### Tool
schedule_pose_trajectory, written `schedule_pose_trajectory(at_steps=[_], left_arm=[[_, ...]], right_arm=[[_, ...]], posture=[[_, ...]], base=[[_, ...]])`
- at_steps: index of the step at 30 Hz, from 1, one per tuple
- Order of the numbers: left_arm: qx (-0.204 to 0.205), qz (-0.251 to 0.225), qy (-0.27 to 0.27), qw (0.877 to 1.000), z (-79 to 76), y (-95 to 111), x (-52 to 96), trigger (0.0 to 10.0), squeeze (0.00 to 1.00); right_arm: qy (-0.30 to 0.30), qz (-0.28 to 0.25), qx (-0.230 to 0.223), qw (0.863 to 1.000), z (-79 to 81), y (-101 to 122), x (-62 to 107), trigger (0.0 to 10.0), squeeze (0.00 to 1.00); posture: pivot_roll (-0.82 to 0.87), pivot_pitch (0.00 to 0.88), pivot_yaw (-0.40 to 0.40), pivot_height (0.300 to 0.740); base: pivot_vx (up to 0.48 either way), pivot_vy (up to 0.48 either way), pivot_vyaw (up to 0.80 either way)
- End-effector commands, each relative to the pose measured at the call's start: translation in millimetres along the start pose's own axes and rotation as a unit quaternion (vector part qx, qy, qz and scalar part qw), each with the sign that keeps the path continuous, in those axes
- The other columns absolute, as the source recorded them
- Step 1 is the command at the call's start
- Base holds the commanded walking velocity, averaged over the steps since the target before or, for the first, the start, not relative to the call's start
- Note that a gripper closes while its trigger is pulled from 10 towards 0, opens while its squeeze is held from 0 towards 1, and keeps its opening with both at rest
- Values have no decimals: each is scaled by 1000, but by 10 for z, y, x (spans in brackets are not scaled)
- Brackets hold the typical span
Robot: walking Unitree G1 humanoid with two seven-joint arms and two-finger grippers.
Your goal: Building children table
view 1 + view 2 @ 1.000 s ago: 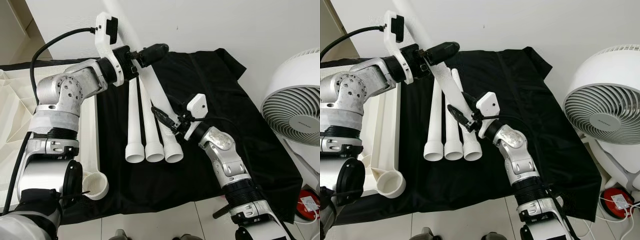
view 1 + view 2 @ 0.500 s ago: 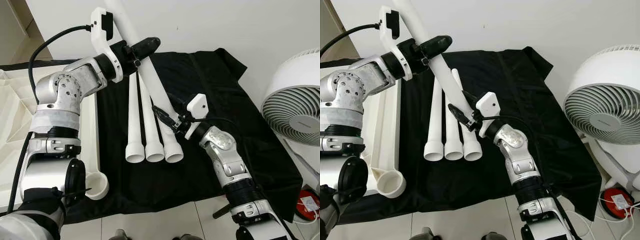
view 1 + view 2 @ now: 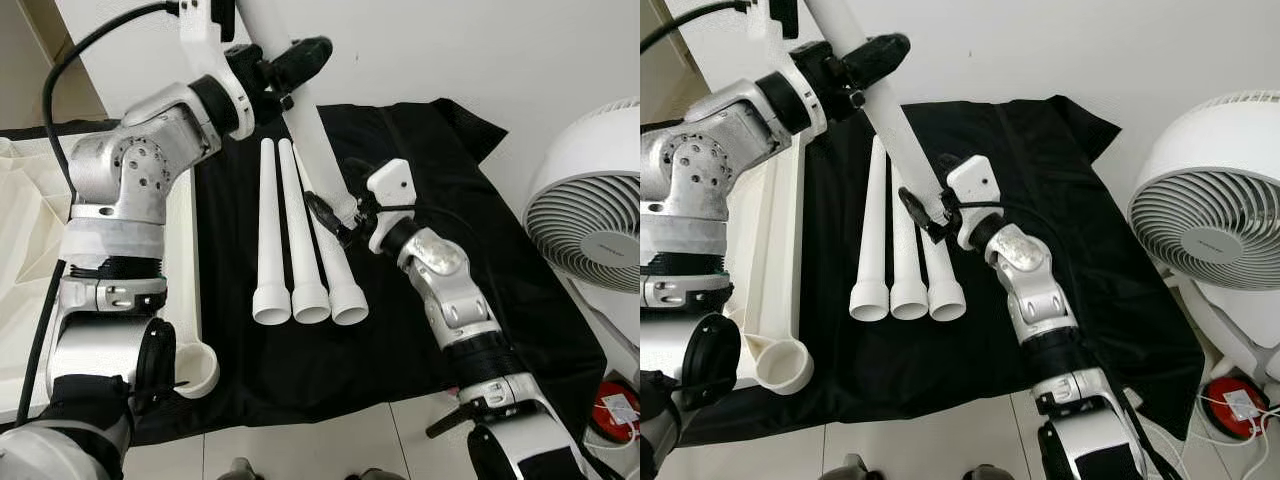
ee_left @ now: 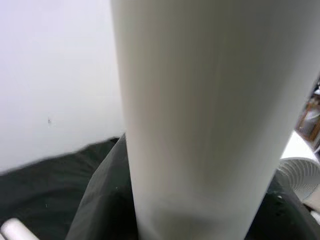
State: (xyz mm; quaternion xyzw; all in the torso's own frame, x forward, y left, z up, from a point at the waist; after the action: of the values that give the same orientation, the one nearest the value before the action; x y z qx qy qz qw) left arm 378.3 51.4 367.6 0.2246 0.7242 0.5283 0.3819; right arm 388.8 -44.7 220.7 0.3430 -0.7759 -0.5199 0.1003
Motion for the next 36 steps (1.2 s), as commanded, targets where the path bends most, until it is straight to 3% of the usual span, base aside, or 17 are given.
schedule_pose_trajectory(at_steps=[1, 3, 11, 21, 28, 29, 31, 32, 33, 34, 36], left_arm=[[-31, -8, -4, 999, -73, 44, -22, 10000, 0], [-82, -14, 3, 997, -157, 45, -81, 10000, 0], [-117, -10, 7, 993, -247, -32, -144, 10000, 0], [-120, -5, -5, 993, -358, -129, -204, 10000, 0], [-123, -7, -5, 992, -354, -143, -220, 10000, 0], [-124, -8, -5, 992, -354, -133, -221, 10000, 0], [-125, -9, -5, 992, -355, -126, -221, 10000, 0], [-127, -9, -5, 992, -352, -119, -222, 10000, 0], [-127, -9, -5, 992, -352, -119, -222, 10000, 0], [-128, -11, -4, 992, -350, -112, -222, 10000, 0], [-128, -11, -4, 992, -350, -112, -222, 10000, 0]], right_arm=[[0, 13, 1, 1000, 0, -34, -23, 10000, 0], [-7, 23, 6, 1000, -14, -8, -94, 10000, 0], [-15, 29, 18, 999, -35, 81, -205, 10000, 0], [-24, 5, 53, 998, -73, 263, -289, 10000, 0], [-23, 6, 60, 998, -77, 270, -319, 10000, 0], [-22, 9, 58, 998, -64, 253, -317, 9373, 0], [-21, 11, 57, 998, -54, 241, -316, 9373, 0], [-19, 11, 58, 998, -39, 232, -314, 4902, 0], [-19, 11, 58, 998, -39, 232, -314, 4902, 0], [-17, 14, 59, 998, -27, 218, -313, 3882, 0], [-17, 14, 59, 998, -27, 218, -313, 3882, 0]], posture=[[-61, 26, 34, 740], [-58, 29, 33, 740], [-56, 30, 31, 740], [-62, 30, 32, 740], [-62, 28, 37, 740], [-62, 28, 37, 740], [-62, 28, 37, 740], [-58, 27, 38, 740], [-58, 27, 38, 740], [-58, 27, 38, 740], [-58, 27, 38, 740]], base=[[0, 0, 0], [0, 0, 0], [0, 0, 0], [0, 0, 0], [0, 0, 0], [0, 0, 0], [0, 0, 0], [0, 0, 0], [0, 0, 0], [0, 0, 0], [0, 0, 0]])
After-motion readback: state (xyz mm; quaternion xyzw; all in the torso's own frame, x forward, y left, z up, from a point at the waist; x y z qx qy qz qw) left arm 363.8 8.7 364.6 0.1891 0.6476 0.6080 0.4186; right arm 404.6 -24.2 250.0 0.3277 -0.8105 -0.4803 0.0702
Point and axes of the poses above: a point about 5 cm out from each wrist's last joint towards the gripper, its own x axis pointing back from the gripper into the wrist, its own y axis along the axis of the wrist's last joint, z = x × y, the point moved 6 cm from there along -x, pointing out of the wrist towards the gripper, and after that the axes turned 8 degrees about x, right-handed, at the moved point
